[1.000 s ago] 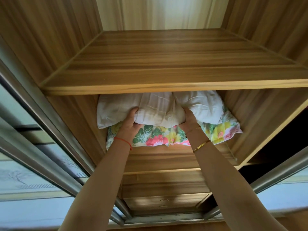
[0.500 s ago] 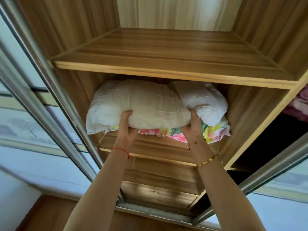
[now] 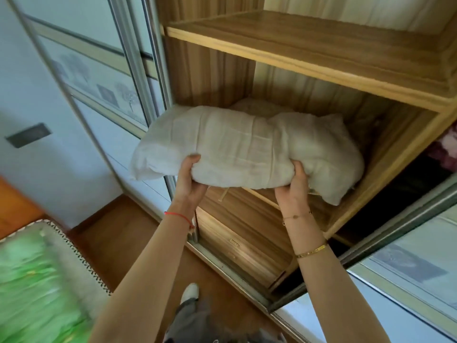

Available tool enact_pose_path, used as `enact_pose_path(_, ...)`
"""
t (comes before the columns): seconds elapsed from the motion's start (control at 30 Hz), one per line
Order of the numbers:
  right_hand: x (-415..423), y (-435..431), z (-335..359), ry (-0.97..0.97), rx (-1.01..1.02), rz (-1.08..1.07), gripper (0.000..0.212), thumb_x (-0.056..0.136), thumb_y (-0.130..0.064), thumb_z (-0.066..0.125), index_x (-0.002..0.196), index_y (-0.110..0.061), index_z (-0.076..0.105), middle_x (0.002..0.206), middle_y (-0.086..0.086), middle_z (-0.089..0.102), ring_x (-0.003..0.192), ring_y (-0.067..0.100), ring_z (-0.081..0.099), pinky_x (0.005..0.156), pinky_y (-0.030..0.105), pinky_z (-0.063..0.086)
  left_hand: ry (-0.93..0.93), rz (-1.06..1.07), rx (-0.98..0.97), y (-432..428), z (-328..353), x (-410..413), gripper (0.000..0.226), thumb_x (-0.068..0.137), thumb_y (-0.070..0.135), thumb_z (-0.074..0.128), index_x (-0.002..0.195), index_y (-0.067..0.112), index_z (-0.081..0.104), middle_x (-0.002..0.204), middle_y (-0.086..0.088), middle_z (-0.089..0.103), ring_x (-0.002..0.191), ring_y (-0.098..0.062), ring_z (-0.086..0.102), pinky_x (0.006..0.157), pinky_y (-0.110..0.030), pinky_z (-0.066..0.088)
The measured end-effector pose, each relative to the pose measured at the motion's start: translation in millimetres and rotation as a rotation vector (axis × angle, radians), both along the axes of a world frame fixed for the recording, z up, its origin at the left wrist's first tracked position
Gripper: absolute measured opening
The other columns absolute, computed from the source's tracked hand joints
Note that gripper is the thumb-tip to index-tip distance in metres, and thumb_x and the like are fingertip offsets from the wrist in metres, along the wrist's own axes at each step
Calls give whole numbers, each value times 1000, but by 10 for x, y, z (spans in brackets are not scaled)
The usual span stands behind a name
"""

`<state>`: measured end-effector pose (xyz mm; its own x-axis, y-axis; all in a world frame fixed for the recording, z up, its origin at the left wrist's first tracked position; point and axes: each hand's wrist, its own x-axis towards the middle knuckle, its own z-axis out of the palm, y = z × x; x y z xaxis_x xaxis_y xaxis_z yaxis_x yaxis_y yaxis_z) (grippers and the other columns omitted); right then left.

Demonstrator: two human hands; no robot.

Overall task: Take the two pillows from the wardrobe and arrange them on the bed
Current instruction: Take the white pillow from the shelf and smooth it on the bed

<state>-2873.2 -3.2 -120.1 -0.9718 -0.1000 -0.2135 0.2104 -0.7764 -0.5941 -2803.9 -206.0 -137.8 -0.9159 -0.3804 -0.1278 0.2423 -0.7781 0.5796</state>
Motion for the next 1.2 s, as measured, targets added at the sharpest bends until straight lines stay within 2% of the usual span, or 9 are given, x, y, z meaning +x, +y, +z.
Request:
enact_pose_path(0.17,528,-4,-10,-24,20,102,44,89,-11,60,133,-8,59,130,10,65,121,27,61,101,41,50,-1,31,-36,30,48,656,46,99,15,40,85,14,84,96,-6,79,91,-22,77,77,-41,62)
enact_pose_path(0.4,1151,-3,-173,-23,17,222,30,91,-9,57,119,-10,68,120,8,71,114,21,67,95,37,54,38,155,36,-32,-118,1481,34,93,11,48,107,1,77,117,-17,73,112,-32,69,105,-49,50)
enact_pose_path(0.53,1428,-195,-217,-56,231,443,29,91,-21,52,116,-9,59,88,0,75,83,14,73,73,31,60,91,259,22,-136,-238,1969,35,93,11,46,112,0,73,118,-16,73,114,-31,68,101,-47,52)
enact_pose_path(0.7,1709,-626,-192,-24,99,508,38,96,-13,50,132,-4,58,132,15,62,123,27,59,105,43,46,67,422,19,-350,-312,2427,36,92,13,43,108,1,73,109,-13,74,108,-28,69,101,-42,52)
enact_pose_path(0.83,1847,-1028,-303,181,595,653,31,85,-26,51,114,-20,60,117,14,60,109,28,58,107,41,45,46,556,35,-626,-374,2789,41,96,13,38,97,3,78,100,-11,77,100,-24,73,94,-37,56)
enact_pose_path(0.9,1948,-1259,-310,336,803,758,56,67,-46,54,119,-25,59,127,13,54,122,34,52,108,41,43,48,614,36,-771,-400,2962,40,96,14,40,99,4,78,102,-11,76,104,-25,71,102,-38,51)
enact_pose_path(0.97,1963,-1548,-373,264,576,832,74,63,-47,57,129,-12,58,130,16,55,130,36,49,112,50,38,51,674,24,-931,-423,3123,39,96,14,40,98,5,78,102,-10,76,104,-24,71,101,-37,51)
enact_pose_path(1.1,1990,-2255,-533,-15,195,938,45,85,-21,58,127,-4,60,137,16,57,132,29,51,115,46,35,44,819,41,-1274,-467,3363,37,97,12,42,95,6,78,100,-10,77,101,-23,72,95,-36,55)
enact_pose_path(1.2,2067,-2731,-623,-83,214,1047,28,89,-16,51,113,-8,63,121,15,63,136,33,46,113,43,38,32,956,65,-1587,-536,3506,33,96,10,43,95,5,76,99,-11,75,100,-25,71,95,-37,55)
